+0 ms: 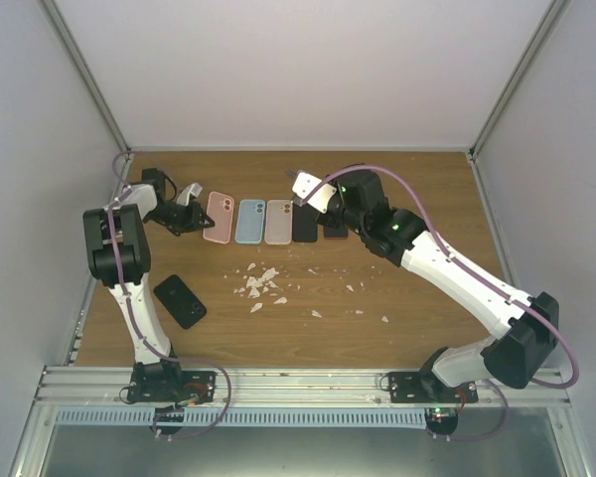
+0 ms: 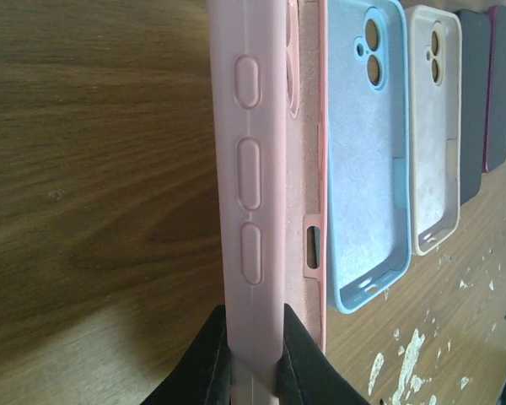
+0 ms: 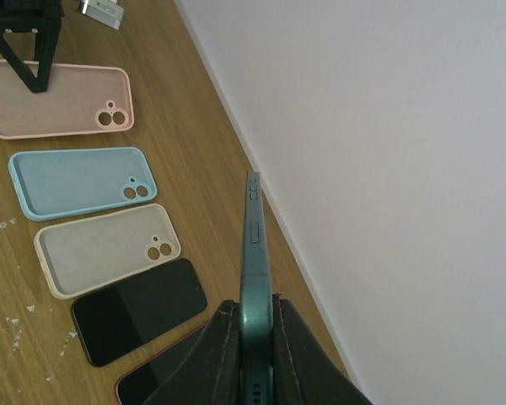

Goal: Take the phone out of the phone case
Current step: Place the phone case at the center of the board.

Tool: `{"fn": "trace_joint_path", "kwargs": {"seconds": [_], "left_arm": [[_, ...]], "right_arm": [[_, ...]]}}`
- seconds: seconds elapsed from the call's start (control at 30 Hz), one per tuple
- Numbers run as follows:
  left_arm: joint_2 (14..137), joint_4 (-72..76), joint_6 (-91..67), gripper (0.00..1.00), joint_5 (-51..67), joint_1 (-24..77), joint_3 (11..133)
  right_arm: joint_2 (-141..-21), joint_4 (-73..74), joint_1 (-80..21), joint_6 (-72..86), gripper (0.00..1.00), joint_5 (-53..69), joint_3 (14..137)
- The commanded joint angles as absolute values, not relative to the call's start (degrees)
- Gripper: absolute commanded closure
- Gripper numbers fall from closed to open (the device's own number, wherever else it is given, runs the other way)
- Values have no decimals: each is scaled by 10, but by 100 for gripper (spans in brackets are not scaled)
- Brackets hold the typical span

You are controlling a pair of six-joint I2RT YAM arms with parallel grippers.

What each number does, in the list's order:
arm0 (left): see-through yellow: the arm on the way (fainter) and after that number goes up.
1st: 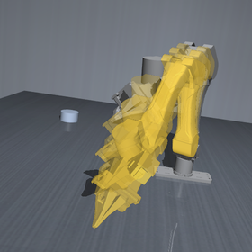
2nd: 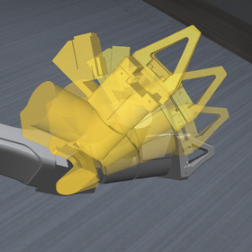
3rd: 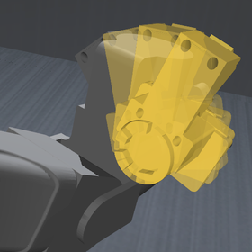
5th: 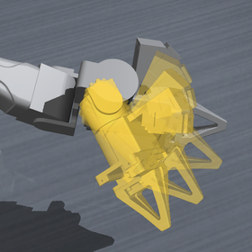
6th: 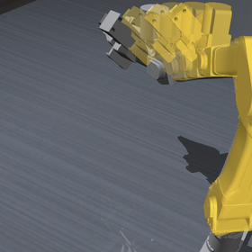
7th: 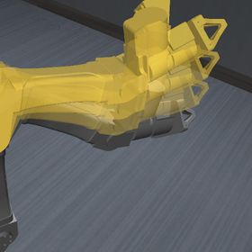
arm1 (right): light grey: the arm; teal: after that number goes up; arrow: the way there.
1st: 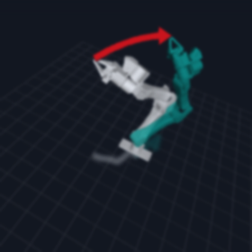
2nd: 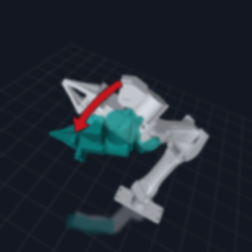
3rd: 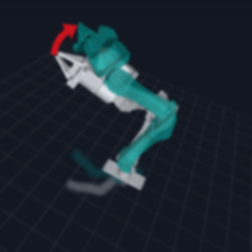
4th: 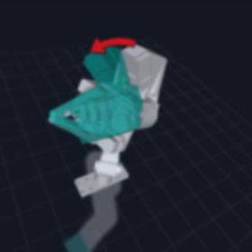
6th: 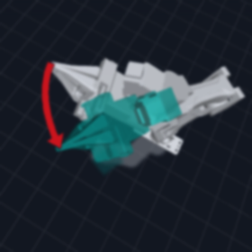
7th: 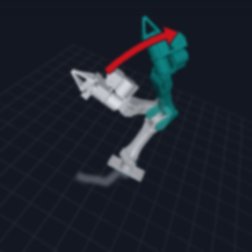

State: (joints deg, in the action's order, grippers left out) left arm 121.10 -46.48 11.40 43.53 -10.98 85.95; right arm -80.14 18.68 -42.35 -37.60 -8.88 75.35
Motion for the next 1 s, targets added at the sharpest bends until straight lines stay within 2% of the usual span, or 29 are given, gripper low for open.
{"fn": "trace_joint_path", "kwargs": {"seconds": [0.0,0.2,0.47,0.7,0.83,0.97], "left_arm": [[1229,-454,95,100,424,-112,880],[1243,-442,74,100,382,-108,884],[1247,-429,47,90,320,-88,873],[1238,-429,13,69,278,-87,863],[1222,-429,12,61,259,-87,852],[1201,-438,14,44,238,-88,854]], "right_arm": [[-790,159,-420,-368,99,-93,751],[-791,158,-419,-368,100,-93,752],[-792,156,-419,-367,100,-93,751],[-792,154,-419,-368,100,-94,751],[-790,153,-419,-373,100,-95,752],[-785,149,-419,-379,100,-95,753]]}}
